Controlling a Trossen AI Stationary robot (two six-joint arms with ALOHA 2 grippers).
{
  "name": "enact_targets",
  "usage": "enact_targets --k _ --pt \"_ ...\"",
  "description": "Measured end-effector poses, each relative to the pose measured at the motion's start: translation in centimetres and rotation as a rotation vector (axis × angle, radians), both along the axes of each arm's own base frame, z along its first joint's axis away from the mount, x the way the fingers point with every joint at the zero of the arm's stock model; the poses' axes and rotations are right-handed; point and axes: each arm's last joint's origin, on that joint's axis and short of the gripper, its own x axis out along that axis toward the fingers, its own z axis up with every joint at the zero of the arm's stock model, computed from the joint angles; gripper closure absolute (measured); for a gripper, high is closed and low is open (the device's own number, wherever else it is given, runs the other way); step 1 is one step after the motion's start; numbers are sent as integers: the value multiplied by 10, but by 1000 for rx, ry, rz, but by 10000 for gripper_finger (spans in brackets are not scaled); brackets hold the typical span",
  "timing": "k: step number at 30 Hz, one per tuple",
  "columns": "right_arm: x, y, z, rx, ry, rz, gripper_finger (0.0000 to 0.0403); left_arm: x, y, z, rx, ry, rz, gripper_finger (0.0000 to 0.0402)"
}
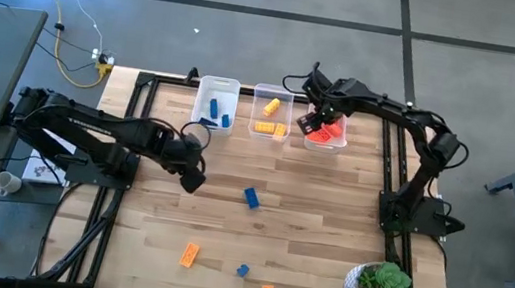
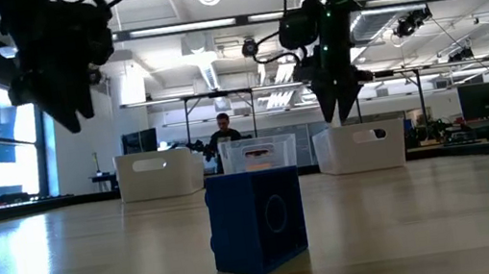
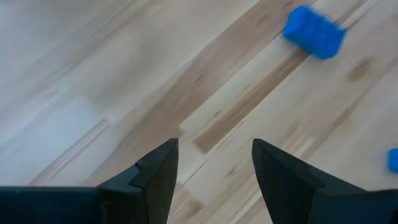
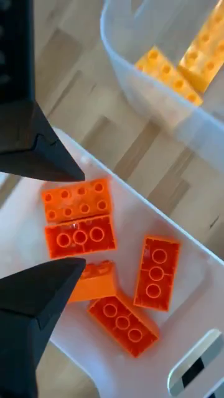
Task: Sort & place blocks by color
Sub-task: Put the blue game piece into the left white bin
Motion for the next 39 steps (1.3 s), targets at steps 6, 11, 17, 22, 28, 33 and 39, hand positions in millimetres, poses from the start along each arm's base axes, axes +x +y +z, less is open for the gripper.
enact_targets --k 6,11,17,22,28,33,39 --pt "3 23 23 11 -105 -59 206 -14 -5 5 22 55 -26 211" --pt "18 53 35 81 -232 -78 206 -18 -5 9 47 38 -80 211" --pt "51 97 42 66 -394 41 206 -20 -5 9 70 58 -138 210" --pt "72 129 52 38 -550 129 206 -21 -5 9 85 68 -185 210" --pt "84 160 59 50 -651 230 206 -21 -5 9 93 72 -231 210" --pt "88 176 59 65 -670 276 205 -21 -5 9 104 76 -259 210" --pt "95 190 66 64 -765 296 205 -21 -5 9 107 77 -270 210"
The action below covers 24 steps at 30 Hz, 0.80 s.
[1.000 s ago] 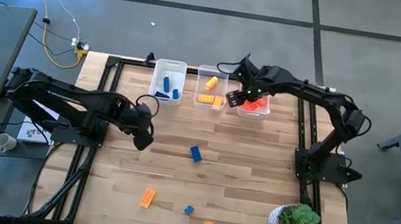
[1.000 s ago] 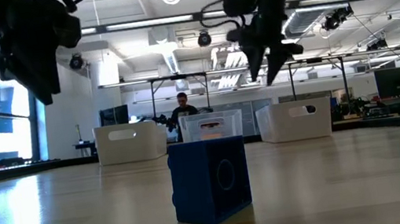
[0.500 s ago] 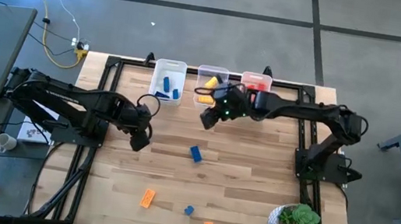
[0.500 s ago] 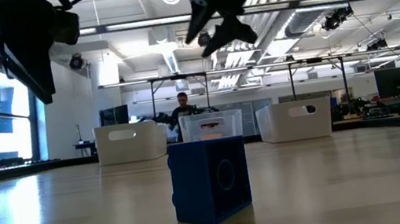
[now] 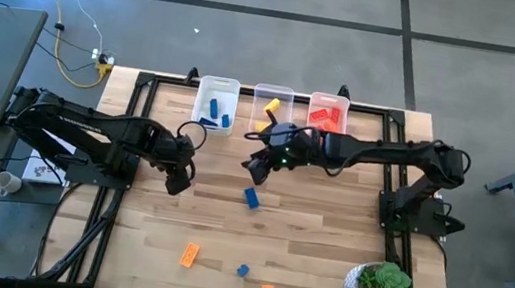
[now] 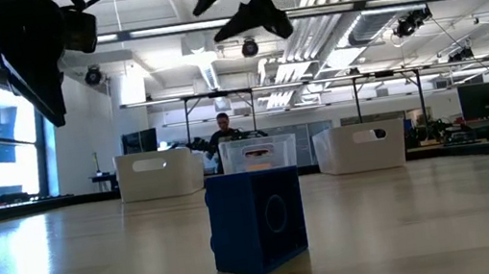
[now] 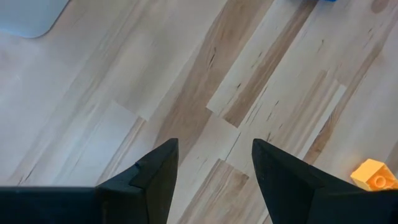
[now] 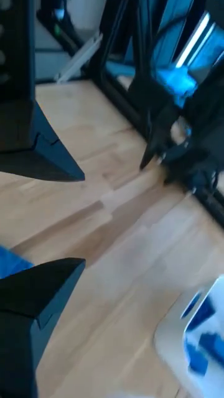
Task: Sort & place blocks by color
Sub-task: Put the blue game piece into the left white bin
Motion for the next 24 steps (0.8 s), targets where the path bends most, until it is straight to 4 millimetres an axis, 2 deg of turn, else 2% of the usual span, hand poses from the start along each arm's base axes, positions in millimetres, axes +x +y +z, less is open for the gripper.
enact_targets --k 7,13,16,21,24 --pt "4 14 7 17 -76 24 205 0 0 0 1 0 -4 210" --pt "17 22 40 -33 -112 77 205 0 0 0 8 4 -27 210" --pt "23 23 50 -90 -43 74 205 0 0 0 8 4 -27 210" --pt "31 23 41 -56 155 26 205 0 0 0 7 4 -27 210" --pt "36 23 25 3 253 -31 205 0 0 0 7 4 -26 210"
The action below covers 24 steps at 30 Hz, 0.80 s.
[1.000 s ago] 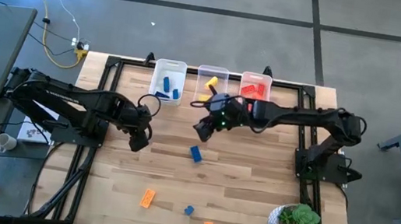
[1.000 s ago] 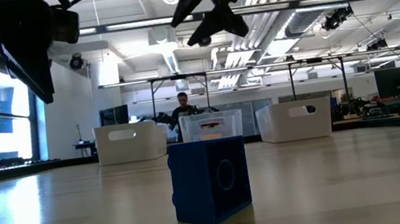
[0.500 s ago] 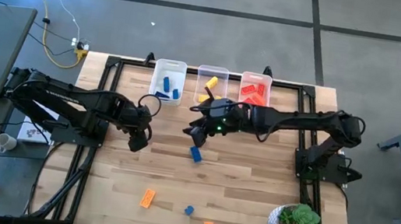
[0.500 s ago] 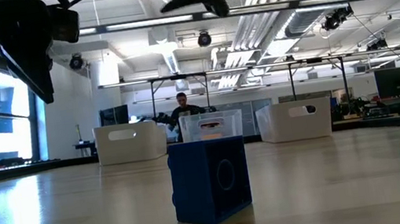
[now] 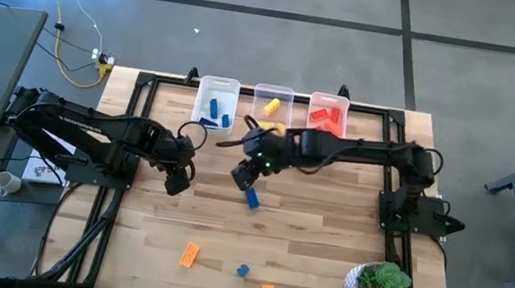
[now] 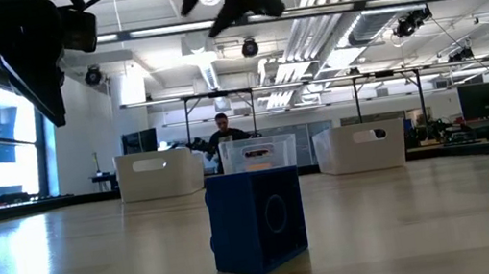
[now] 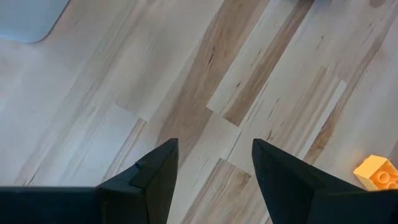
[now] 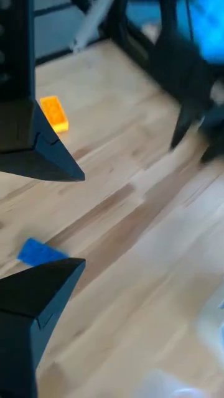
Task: Sort & place blocks by color
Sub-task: Put the blue game piece into the left white bin
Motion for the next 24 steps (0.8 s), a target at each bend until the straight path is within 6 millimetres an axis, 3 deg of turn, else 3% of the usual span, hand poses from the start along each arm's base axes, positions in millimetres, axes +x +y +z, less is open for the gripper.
enact_targets --k 8,24 --pt "6 1 -45 109 245 -162 205 0 0 0 7 0 3 210" --pt "24 27 -100 89 382 -141 206 0 1 0 26 1 11 210"
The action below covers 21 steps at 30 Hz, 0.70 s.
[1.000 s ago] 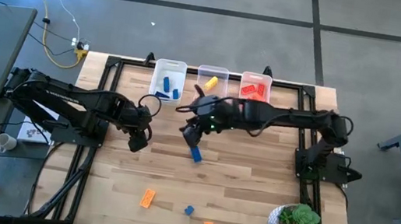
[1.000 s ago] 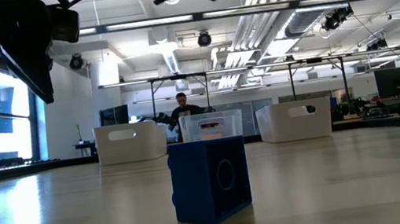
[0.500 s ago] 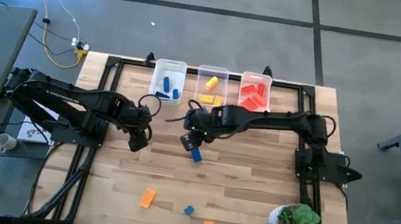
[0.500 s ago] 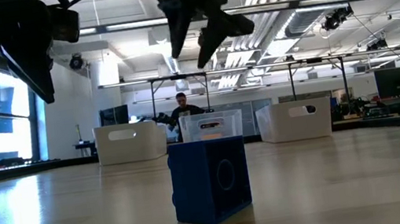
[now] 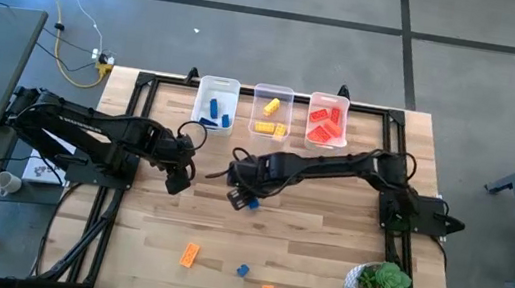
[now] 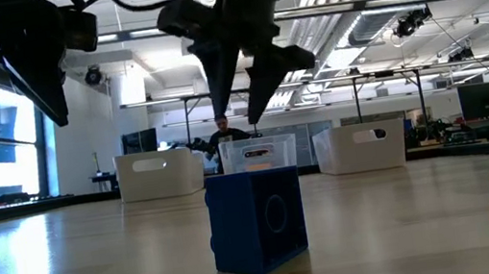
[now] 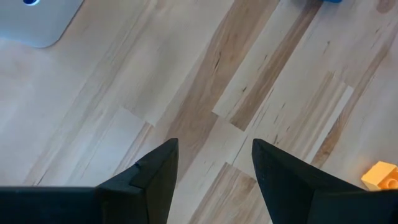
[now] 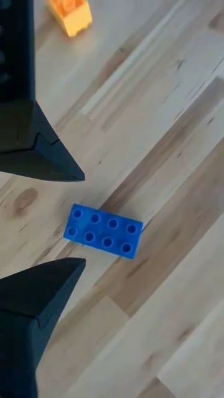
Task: Sort & place blocks by color
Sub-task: Put the blue game piece into the left white bin
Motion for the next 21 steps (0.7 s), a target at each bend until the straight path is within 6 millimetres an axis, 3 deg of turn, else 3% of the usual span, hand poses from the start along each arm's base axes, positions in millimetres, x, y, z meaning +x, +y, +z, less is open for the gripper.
enact_targets --k 10,21 --pt "9 2 -36 19 81 -68 206 0 0 0 0 0 0 210" --pt "12 4 -52 19 114 -90 206 0 0 0 0 0 0 210"
